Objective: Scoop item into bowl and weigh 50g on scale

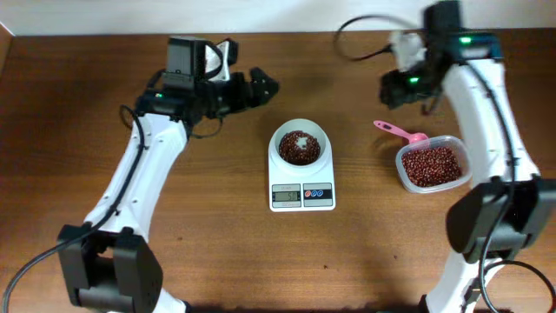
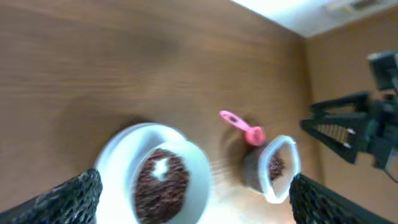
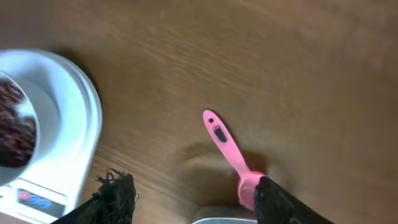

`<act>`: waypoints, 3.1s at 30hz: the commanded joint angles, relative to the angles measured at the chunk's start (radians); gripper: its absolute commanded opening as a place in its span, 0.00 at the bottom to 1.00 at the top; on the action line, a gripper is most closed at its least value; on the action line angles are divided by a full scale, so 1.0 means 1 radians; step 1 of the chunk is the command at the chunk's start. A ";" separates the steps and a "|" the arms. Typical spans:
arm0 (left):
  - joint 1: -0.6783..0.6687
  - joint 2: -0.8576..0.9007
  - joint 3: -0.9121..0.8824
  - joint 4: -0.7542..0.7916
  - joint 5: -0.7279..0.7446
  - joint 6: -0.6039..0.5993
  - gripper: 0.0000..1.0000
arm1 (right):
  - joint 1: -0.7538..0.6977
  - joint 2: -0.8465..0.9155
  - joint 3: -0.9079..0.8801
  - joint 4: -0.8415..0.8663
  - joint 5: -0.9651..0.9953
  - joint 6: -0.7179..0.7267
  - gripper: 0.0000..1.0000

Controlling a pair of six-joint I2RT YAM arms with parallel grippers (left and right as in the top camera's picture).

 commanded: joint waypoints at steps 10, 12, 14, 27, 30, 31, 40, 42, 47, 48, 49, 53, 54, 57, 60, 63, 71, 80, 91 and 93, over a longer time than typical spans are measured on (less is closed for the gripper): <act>0.011 -0.011 0.011 -0.053 -0.122 0.038 0.99 | -0.007 0.219 0.011 -0.069 0.233 -0.233 0.56; 0.011 -0.011 0.011 -0.053 -0.122 0.039 0.99 | -0.018 0.252 -0.001 -0.066 0.190 -0.259 0.56; 0.011 -0.011 0.011 -0.054 -0.122 0.038 0.99 | -0.020 0.284 -0.005 -0.069 0.184 -0.259 0.54; 0.011 -0.011 0.011 -0.054 -0.122 0.039 0.99 | -0.071 0.295 -0.179 0.134 0.180 -0.325 0.22; 0.011 -0.011 0.011 -0.054 -0.122 0.039 0.99 | -0.069 0.293 -0.169 0.124 0.179 -0.325 0.21; 0.011 -0.011 0.011 -0.054 -0.122 0.038 0.99 | -0.069 0.291 -0.153 0.116 0.178 -0.321 0.17; 0.011 -0.011 0.011 -0.053 -0.122 0.039 0.99 | -0.074 0.198 0.171 -0.115 0.051 -0.069 0.15; 0.011 -0.011 0.011 -0.054 -0.122 0.038 0.99 | -0.087 0.190 0.237 -0.209 0.051 0.063 0.15; 0.011 -0.011 0.011 -0.053 -0.122 0.038 0.99 | -0.192 0.189 0.280 -0.424 0.051 0.359 0.15; 0.011 -0.011 0.011 -0.054 -0.122 0.039 0.99 | -0.220 0.189 0.269 -0.453 0.050 0.387 0.15; 0.011 -0.011 0.011 -0.053 -0.122 0.039 0.99 | -0.250 0.189 0.243 -0.470 0.047 0.402 0.15; 0.011 -0.011 0.011 -0.054 -0.122 0.039 0.99 | -0.283 0.189 0.171 -0.473 0.047 0.402 0.18; 0.011 -0.011 0.011 -0.054 -0.122 0.038 0.99 | -0.283 0.189 0.154 -0.473 0.047 0.402 0.19; 0.011 -0.011 0.011 -0.053 -0.122 0.038 0.99 | -0.279 0.189 0.094 -0.451 0.047 0.402 0.23; 0.011 -0.011 0.011 -0.053 -0.122 0.039 0.99 | -0.278 0.189 0.069 -0.447 0.047 0.402 0.27; 0.011 -0.011 0.011 -0.053 -0.122 0.039 0.99 | -0.278 0.189 0.066 -0.446 0.047 0.401 0.36; 0.011 -0.011 0.011 -0.054 -0.122 0.039 0.99 | -0.283 0.189 0.066 -0.267 0.164 0.401 0.99; 0.011 -0.011 0.011 -0.053 -0.122 0.039 0.99 | -0.282 0.189 0.066 -0.254 0.161 0.401 0.99; 0.011 -0.011 0.011 -0.054 -0.122 0.038 0.99 | -0.282 0.189 0.066 -0.254 0.161 0.401 0.98; 0.011 -0.012 0.011 -0.053 -0.123 0.039 0.99 | -0.282 0.189 0.066 -0.254 0.161 0.401 0.99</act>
